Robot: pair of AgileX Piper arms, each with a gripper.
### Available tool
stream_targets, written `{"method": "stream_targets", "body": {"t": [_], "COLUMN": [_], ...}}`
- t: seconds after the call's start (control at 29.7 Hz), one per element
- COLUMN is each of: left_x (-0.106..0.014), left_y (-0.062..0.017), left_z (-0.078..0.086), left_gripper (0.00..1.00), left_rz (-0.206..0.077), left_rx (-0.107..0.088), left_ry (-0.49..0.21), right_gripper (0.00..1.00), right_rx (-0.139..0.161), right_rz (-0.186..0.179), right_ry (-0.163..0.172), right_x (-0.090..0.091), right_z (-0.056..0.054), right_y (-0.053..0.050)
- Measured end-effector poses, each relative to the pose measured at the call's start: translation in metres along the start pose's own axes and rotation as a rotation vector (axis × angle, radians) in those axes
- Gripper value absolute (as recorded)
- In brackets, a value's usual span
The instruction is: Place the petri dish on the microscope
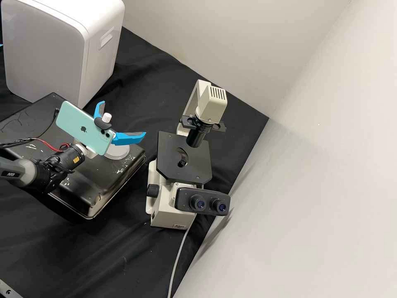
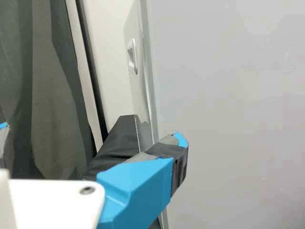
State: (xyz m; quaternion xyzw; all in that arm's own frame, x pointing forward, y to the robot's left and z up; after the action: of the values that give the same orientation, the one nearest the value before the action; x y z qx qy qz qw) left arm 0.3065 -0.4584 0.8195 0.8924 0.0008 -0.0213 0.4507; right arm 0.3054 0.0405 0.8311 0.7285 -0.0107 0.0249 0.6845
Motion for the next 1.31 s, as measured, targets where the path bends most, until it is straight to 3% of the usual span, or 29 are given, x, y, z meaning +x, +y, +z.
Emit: {"method": "stream_targets", "body": {"t": [0.54, 0.74, 0.94, 1.08, 1.18, 1.31], "left_x": [-0.003, -0.022, -0.038, -0.054, -0.064, -0.079], "left_y": [-0.0021, -0.0055, -0.0099, -0.0137, -0.0194, -0.03], "left_z": [0.0, 0.012, 0.038, 0.057, 0.064, 0.072], "left_gripper": [1.0, 1.0, 1.0, 1.0, 1.0, 1.0], "left_rz": [-0.009, -0.028, -0.047, -0.032, -0.022, -0.038], "left_rx": [-0.005, -0.006, -0.003, -0.003, -0.006, -0.006], "left_ry": [-0.001, -0.04, -0.137, -0.226, -0.269, -0.325], "right_gripper": [1.0, 1.0, 1.0, 1.0, 1.0, 1.0], "right_rx": [0.0, 0.0, 0.0, 0.0, 0.0, 0.0], "right_rz": [0.0, 0.0, 0.0, 0.0, 0.0, 0.0], "right_ry": [0.0, 0.0, 0.0, 0.0, 0.0, 0.0], "right_x": [0.0, 0.0, 0.0, 0.0, 0.0, 0.0], "right_z": [0.0, 0.0, 0.0, 0.0, 0.0, 0.0], "right_y": [0.0, 0.0, 0.0, 0.0, 0.0, 0.0]}}
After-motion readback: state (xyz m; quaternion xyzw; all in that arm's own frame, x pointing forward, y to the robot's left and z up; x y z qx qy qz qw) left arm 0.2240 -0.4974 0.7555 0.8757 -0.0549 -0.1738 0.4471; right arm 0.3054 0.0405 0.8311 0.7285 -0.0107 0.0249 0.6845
